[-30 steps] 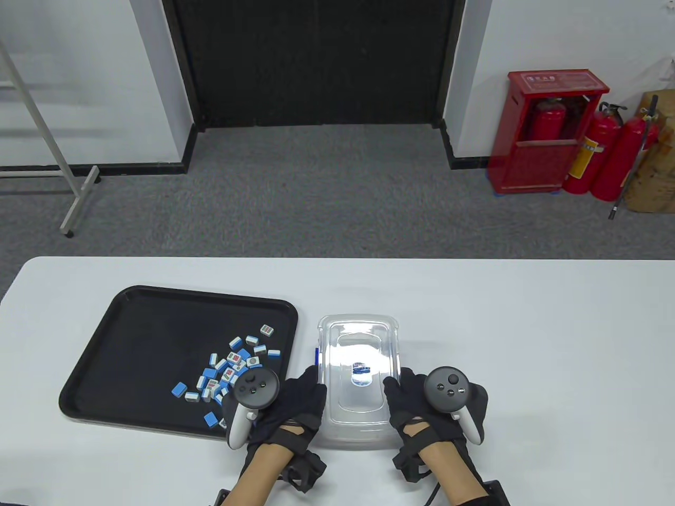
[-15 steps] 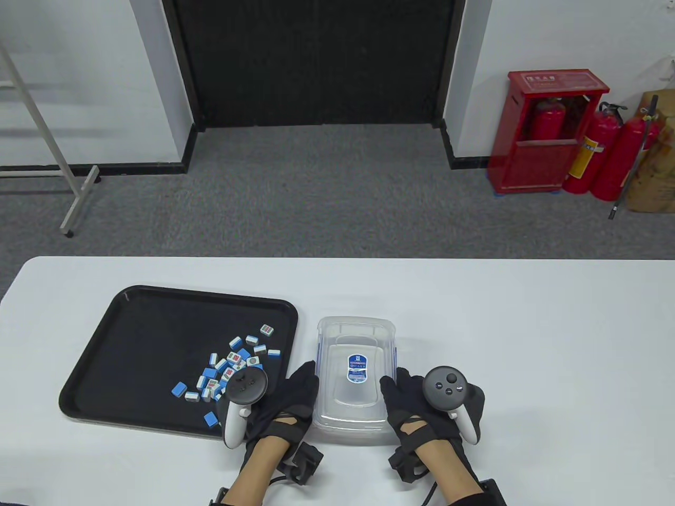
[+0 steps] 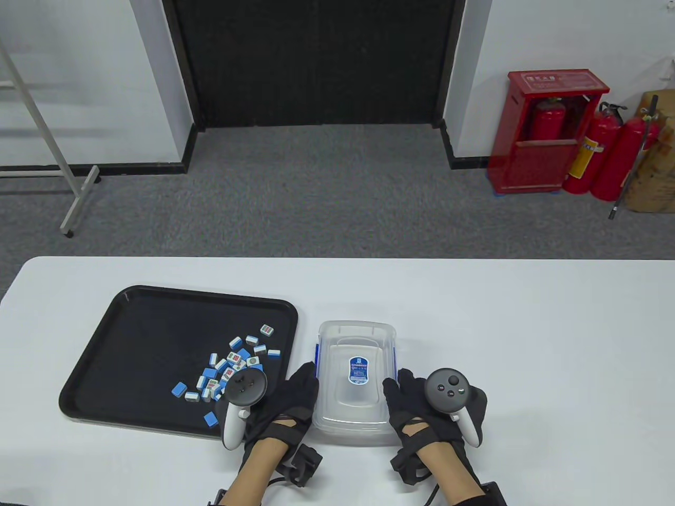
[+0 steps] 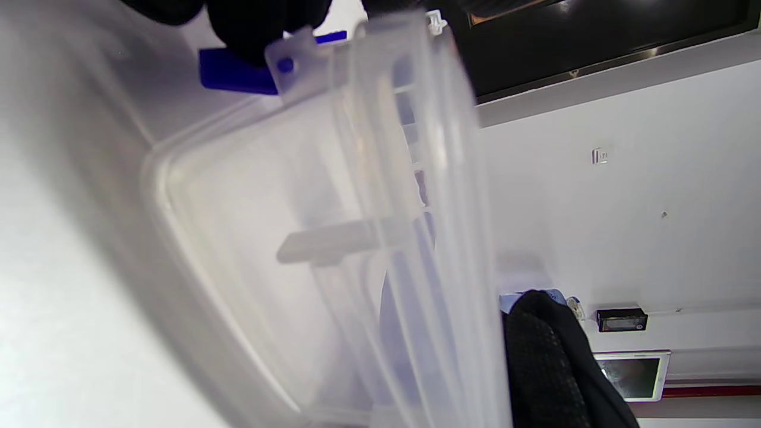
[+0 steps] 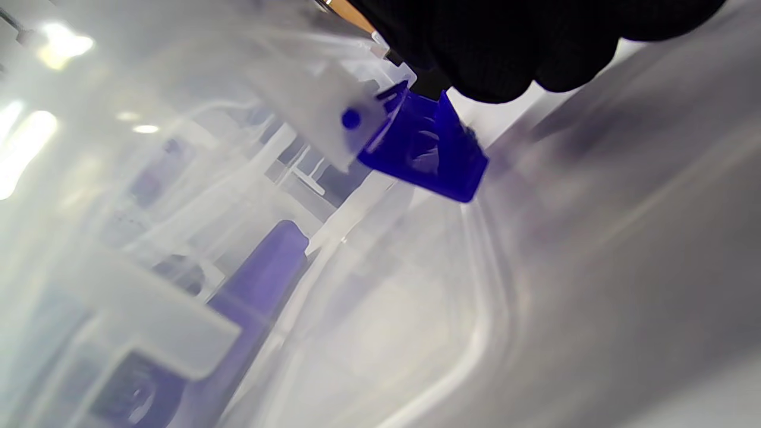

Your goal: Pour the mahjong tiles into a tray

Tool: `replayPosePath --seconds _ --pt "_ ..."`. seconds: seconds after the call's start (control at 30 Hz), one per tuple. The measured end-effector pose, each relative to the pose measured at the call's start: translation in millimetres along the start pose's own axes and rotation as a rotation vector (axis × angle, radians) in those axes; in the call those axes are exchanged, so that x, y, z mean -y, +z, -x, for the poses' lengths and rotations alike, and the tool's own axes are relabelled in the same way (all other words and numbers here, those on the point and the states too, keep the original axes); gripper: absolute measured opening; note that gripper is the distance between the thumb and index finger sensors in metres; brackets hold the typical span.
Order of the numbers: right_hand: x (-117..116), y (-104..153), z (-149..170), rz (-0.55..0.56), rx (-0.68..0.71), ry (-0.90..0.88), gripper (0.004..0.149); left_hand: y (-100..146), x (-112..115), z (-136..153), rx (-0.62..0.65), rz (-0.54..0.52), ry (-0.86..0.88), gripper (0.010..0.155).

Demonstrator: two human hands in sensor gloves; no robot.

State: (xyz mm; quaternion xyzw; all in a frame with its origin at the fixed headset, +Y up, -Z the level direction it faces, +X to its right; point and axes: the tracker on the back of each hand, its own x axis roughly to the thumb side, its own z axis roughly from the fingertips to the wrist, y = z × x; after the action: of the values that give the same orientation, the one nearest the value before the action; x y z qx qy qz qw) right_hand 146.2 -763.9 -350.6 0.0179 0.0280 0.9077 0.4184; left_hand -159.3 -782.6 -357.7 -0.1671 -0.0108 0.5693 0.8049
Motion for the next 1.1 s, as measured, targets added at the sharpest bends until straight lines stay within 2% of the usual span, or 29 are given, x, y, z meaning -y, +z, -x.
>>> replayPosePath --seconds 0.07,0.17,0.3,0.4,0.6,1.1 --pt "2.9 4.5 -0.7 -0.002 0.023 0.024 0.074 3.8 -5.6 -2.2 0.015 -0.002 -0.025 0.061" --pt "8.7 12.1 -0.4 -0.029 0.058 0.038 0.074 9.8 -16.1 -3.5 0.024 0.062 -0.107 0.063" --pt "14.0 20.2 -0.3 -0.111 0.097 0.029 0.076 18.2 -23.1 0.0 0.008 0.115 -0.181 0.065" --pt "12.7 21.3 -3.6 -0.179 0.112 0.034 0.079 21.7 -18.2 -2.3 0.011 0.132 -0.189 0.066" --pt "2.9 22.1 -6.1 -0.297 0.097 0.163 0.088 23.8 4.3 -12.2 0.032 0.187 -0.314 0.067" --pt "0.7 19.0 -11.5 -0.242 0.167 0.139 0.088 22.5 7.8 -14.0 0.058 0.131 -0.355 0.068"
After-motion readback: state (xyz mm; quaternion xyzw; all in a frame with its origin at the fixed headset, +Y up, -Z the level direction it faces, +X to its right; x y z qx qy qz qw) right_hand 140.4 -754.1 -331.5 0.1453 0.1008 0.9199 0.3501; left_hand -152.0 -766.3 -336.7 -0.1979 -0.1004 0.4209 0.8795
